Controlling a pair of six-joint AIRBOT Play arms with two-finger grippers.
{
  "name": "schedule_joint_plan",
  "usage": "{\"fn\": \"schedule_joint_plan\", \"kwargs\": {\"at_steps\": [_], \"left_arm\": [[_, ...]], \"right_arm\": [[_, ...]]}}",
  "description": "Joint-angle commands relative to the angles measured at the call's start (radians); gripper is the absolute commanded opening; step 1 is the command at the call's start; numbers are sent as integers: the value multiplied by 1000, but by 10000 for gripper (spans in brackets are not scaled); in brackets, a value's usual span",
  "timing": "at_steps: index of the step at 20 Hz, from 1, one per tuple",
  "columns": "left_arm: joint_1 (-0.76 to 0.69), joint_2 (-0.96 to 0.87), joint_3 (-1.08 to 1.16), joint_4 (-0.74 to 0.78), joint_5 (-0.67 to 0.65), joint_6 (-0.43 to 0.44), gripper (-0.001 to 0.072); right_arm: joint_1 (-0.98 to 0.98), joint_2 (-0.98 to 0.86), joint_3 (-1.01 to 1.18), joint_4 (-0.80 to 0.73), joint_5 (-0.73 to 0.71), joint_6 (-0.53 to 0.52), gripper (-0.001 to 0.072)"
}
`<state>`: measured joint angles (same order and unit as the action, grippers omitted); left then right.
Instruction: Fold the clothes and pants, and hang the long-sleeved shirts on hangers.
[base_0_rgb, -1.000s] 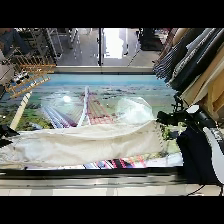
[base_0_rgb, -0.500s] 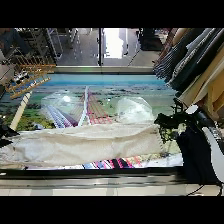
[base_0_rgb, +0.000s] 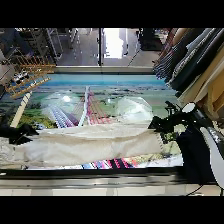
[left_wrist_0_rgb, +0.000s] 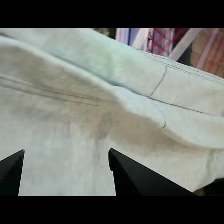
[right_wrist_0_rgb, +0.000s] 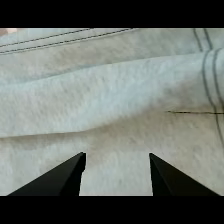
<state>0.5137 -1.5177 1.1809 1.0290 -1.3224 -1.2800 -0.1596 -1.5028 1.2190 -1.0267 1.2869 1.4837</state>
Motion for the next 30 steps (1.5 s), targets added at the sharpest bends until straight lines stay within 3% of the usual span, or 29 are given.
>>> {"fn": "schedule_joint_plan", "kwargs": {"at_steps": [1,5,8,12,16,22,23,24,26,30], "left_arm": [[-220,11,-38,-12,177,-1,575],[-431,10,-38,-8,278,-7,576],[-502,11,-38,-5,287,-116,576],[-531,11,-38,-4,238,-192,576],[-533,11,-39,40,180,-206,575],[-533,10,-39,40,189,-214,575],[-533,11,-39,39,195,-214,575],[-533,11,-39,39,201,-214,575],[-533,11,-39,40,204,-214,576],[-533,11,-39,40,204,-213,575]], "right_arm": [[89,4,0,-9,-33,79,462],[172,3,-1,-111,-38,201,462],[219,-5,-8,-164,-57,309,463],[253,-6,-51,-163,-159,414,462],[260,-6,-107,-165,-200,437,462],[260,-8,-120,-142,-387,490,424],[260,-12,-120,-138,-390,491,404],[261,-19,-120,-135,-386,491,326],[261,-25,-121,-114,-392,490,34],[261,-25,-80,39,-534,472,34]]}}
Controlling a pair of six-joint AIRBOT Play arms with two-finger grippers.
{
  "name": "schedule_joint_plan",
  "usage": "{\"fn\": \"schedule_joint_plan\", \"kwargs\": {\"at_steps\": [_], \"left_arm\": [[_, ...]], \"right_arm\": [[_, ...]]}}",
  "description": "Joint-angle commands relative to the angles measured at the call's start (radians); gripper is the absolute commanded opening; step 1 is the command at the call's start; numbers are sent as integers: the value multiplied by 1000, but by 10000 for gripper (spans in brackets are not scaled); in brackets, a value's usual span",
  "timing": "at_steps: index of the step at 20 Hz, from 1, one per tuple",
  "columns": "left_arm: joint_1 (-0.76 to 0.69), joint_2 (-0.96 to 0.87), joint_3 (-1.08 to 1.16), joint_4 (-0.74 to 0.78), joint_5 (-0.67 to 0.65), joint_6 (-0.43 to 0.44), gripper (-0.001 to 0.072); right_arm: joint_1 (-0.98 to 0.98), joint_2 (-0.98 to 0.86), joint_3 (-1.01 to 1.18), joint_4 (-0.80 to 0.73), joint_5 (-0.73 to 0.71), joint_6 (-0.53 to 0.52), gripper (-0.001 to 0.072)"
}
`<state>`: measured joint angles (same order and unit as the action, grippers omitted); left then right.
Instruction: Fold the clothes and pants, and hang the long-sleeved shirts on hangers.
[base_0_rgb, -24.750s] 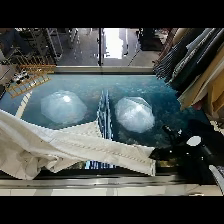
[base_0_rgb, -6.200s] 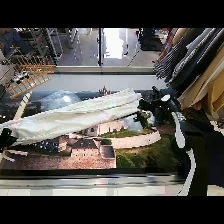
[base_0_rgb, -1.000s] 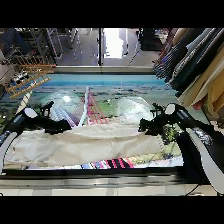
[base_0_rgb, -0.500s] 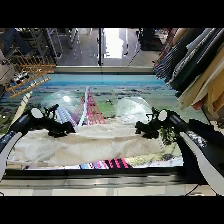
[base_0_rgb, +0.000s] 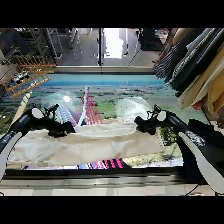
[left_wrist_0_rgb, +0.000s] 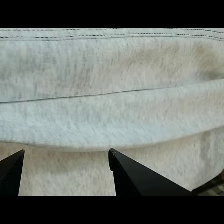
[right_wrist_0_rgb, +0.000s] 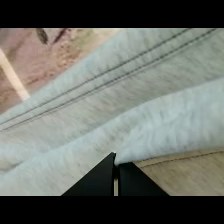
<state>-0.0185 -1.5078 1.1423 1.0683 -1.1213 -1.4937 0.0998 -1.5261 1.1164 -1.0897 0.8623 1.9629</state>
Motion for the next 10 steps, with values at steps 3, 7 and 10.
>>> {"fn": "schedule_joint_plan", "kwargs": {"at_steps": [3,7,10], "left_arm": [[0,1,0,0,3,0,575],[0,1,0,1,3,1,575],[0,1,0,1,3,2,576]], "right_arm": [[1,-2,29,122,-307,86,37],[-6,-2,29,-24,-275,-1,644],[-53,0,29,-68,-89,-206,625]]}}
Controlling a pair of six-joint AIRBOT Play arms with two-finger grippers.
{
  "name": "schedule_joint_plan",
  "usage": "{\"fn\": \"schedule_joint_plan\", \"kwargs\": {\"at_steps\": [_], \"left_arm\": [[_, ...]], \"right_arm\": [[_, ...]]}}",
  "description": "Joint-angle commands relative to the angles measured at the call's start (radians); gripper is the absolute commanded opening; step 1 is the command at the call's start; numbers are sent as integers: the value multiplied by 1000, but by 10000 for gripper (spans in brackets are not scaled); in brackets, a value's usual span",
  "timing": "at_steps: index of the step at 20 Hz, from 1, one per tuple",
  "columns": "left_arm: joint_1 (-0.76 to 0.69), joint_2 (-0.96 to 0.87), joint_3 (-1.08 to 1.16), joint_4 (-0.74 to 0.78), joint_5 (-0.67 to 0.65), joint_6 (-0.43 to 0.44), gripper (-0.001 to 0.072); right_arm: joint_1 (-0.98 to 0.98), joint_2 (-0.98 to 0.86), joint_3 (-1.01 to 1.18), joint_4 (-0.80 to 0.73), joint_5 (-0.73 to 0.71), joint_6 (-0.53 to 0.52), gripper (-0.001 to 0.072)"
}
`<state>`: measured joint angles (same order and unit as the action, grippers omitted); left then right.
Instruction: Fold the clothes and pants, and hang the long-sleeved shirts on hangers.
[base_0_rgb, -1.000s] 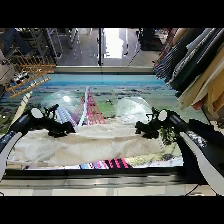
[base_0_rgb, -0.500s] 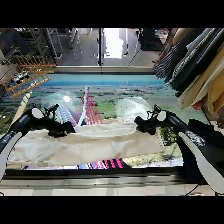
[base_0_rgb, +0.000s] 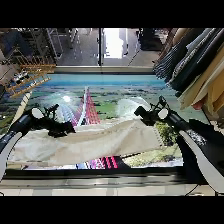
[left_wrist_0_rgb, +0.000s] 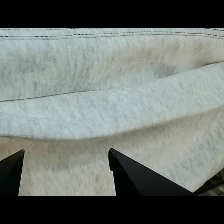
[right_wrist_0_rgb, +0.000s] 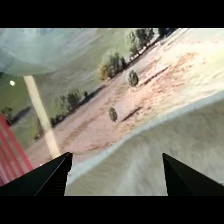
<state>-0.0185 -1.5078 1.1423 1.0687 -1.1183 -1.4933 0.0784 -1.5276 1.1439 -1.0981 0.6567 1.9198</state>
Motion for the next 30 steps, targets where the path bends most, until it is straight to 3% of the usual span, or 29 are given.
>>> {"fn": "schedule_joint_plan", "kwargs": {"at_steps": [1,5,7,8,13,18,22,23,24,25,26,28,30], "left_arm": [[0,1,0,1,0,7,575],[0,1,0,4,0,8,576],[-1,1,0,-2,-1,8,575],[-1,1,0,-2,0,8,576],[0,16,0,-7,8,43,575],[-12,62,1,-15,10,139,575],[-12,82,1,-92,8,209,575],[-16,81,0,-111,8,232,576],[-23,81,0,-113,7,245,575],[-36,81,0,-112,2,245,575],[-51,81,0,-112,-3,245,552],[-94,81,0,-111,1,245,302],[-143,72,0,-112,28,245,271]], "right_arm": [[-64,7,2,-59,179,-238,625],[-244,69,2,-46,333,-463,622],[-352,55,-2,10,484,-622,556],[-396,41,-10,53,539,-697,557],[-523,-49,-20,211,567,-925,558],[-525,-169,-19,328,618,-1061,559],[-447,-251,-19,365,640,-1073,556],[-413,-261,-19,368,631,-1073,500],[-381,-263,-15,367,608,-1072,366],[-365,-259,-1,361,611,-1066,86],[-365,-241,14,360,607,-1047,35],[-388,-163,43,285,559,-939,34],[-417,-51,71,64,502,-764,33]]}}
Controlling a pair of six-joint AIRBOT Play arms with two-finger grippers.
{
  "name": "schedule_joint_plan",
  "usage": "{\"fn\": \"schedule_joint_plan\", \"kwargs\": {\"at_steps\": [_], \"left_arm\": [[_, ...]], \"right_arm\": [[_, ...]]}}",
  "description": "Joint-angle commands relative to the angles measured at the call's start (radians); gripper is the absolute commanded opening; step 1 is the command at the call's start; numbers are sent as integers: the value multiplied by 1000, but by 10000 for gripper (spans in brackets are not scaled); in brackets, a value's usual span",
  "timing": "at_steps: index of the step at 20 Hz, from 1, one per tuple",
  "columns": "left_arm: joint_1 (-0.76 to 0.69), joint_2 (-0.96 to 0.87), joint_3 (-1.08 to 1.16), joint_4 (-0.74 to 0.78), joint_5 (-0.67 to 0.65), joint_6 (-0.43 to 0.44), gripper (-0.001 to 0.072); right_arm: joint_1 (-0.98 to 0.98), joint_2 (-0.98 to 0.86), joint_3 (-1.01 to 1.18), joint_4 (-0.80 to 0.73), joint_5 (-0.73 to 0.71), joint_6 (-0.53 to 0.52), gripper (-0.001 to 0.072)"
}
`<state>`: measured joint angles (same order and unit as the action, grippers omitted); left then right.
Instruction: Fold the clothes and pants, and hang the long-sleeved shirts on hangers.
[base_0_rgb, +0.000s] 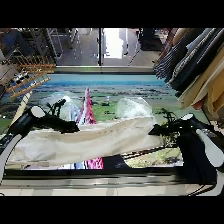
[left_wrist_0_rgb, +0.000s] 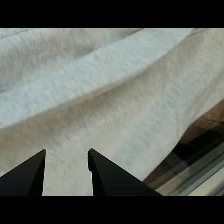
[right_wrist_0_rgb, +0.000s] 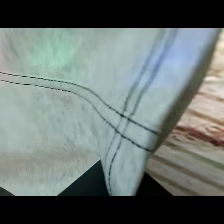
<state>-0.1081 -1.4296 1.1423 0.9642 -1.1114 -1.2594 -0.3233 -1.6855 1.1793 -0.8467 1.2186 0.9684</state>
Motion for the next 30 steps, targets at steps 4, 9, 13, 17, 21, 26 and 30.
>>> {"fn": "schedule_joint_plan", "kwargs": {"at_steps": [4,9,13,17,21,26,30], "left_arm": [[-140,-92,0,-8,31,11,270],[-177,-176,0,-8,32,11,195],[-131,-161,28,-8,-21,11,120],[-17,-73,101,-7,-160,11,120],[113,33,105,-7,-262,11,119],[185,63,105,-3,-328,11,119],[187,63,105,83,-352,11,120]], "right_arm": [[-63,321,80,-557,-94,384,32],[8,443,175,-514,37,385,32],[310,443,190,-376,170,511,32],[744,356,189,-385,27,671,33],[1072,140,195,-372,-192,766,34],[1143,-79,378,-289,-171,716,418],[940,77,444,-484,40,679,466]]}}
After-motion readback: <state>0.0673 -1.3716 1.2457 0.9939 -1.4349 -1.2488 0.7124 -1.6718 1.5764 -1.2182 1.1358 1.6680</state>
